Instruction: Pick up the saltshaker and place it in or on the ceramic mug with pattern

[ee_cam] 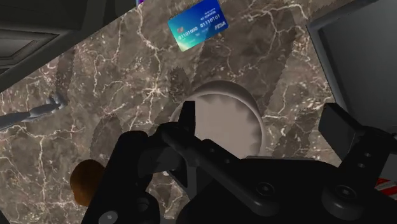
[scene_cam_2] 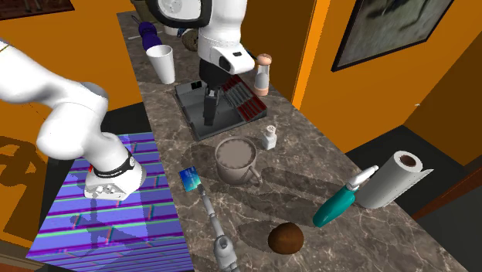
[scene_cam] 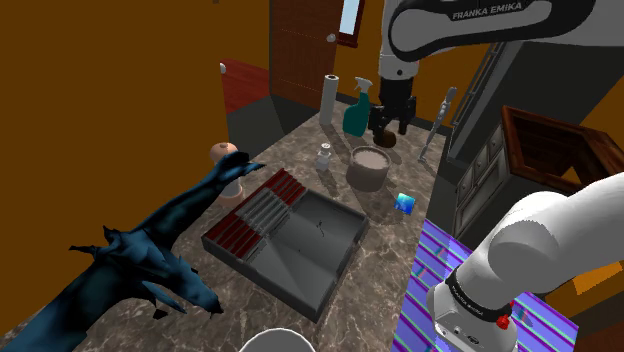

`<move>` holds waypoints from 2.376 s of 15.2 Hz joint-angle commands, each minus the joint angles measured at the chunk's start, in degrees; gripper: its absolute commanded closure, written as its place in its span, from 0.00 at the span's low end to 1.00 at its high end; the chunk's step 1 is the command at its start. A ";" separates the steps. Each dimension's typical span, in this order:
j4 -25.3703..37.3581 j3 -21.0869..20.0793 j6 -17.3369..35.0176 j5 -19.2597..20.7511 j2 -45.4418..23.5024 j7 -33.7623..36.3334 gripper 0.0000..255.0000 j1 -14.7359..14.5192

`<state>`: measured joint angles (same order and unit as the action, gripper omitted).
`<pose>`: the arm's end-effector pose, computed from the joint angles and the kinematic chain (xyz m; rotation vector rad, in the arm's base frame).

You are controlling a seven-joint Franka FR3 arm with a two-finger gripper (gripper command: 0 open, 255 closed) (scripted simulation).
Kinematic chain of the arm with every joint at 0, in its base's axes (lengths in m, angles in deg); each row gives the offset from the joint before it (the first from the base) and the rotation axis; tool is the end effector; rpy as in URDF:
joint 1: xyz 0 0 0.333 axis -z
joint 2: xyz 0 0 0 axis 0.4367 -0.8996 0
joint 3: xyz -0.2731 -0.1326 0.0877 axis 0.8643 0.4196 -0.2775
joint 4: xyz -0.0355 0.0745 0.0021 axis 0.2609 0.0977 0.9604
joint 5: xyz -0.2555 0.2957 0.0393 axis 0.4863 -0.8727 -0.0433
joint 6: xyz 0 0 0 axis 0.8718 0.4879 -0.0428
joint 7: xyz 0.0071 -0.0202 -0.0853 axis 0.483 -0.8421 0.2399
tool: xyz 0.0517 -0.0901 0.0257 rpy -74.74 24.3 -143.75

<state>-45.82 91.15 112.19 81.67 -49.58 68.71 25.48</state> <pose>0.3995 -0.0258 0.4938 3.0417 -0.1895 -0.3139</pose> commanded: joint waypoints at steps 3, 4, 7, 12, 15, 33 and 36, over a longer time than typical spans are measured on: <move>5.37 -0.32 3.63 -0.63 -9.83 0.48 0.00 -0.56; 6.86 -0.41 4.29 -0.79 -12.19 0.58 0.00 -0.68; 11.78 -0.70 5.82 -1.21 -19.27 0.86 0.00 -1.02; 21.48 -1.20 6.90 -1.80 -31.09 1.22 0.00 -1.49; 28.33 -1.48 6.64 -2.08 -38.30 1.38 0.00 -1.74; 32.92 -1.73 11.00 -2.27 -48.03 1.64 0.00 -1.92; 32.93 -1.73 10.98 -2.27 -48.03 1.64 1.00 -1.92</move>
<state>-12.88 89.42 123.17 79.40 -97.61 70.35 23.56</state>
